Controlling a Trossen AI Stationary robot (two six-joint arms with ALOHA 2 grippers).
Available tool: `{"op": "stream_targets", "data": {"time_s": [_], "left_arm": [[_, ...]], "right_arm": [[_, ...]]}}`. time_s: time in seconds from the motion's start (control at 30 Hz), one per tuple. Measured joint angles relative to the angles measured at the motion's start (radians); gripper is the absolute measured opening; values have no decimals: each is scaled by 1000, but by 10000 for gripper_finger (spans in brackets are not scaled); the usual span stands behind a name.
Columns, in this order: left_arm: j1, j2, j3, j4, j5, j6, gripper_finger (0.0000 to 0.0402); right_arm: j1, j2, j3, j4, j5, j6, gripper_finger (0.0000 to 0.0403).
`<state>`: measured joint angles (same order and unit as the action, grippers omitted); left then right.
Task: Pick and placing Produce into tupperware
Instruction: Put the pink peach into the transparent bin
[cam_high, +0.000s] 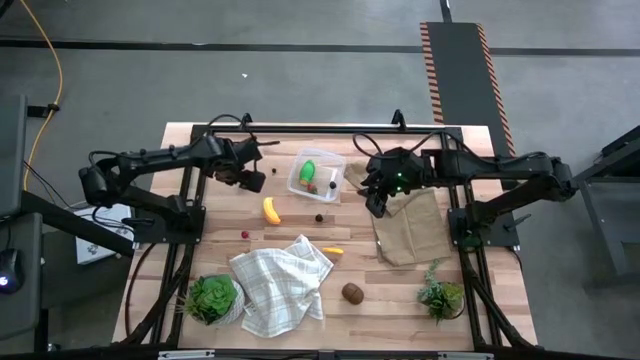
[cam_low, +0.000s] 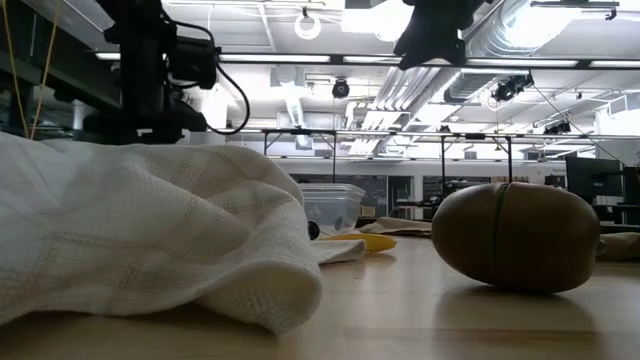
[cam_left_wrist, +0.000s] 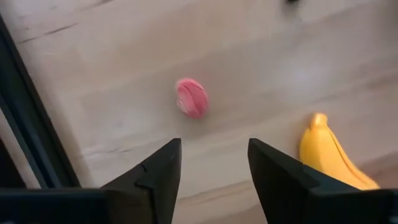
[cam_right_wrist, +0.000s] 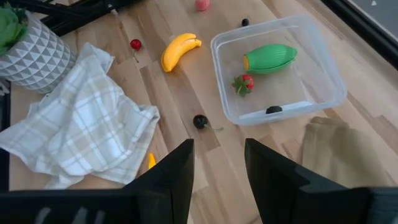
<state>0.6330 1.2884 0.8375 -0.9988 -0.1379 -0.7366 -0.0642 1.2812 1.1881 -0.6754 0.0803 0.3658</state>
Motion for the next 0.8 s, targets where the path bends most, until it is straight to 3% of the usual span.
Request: {"op": "stream_targets", "data": {"time_s": [0.4, 0.8], "left_arm": [[97, 40, -1, 38, 28, 75, 155], [94, 165, -1, 62, 40, 76, 150]], "right_arm": [[-48, 0, 0, 2, -30, -34, 133], [-56, 0, 0, 3, -32, -35, 133]]}}
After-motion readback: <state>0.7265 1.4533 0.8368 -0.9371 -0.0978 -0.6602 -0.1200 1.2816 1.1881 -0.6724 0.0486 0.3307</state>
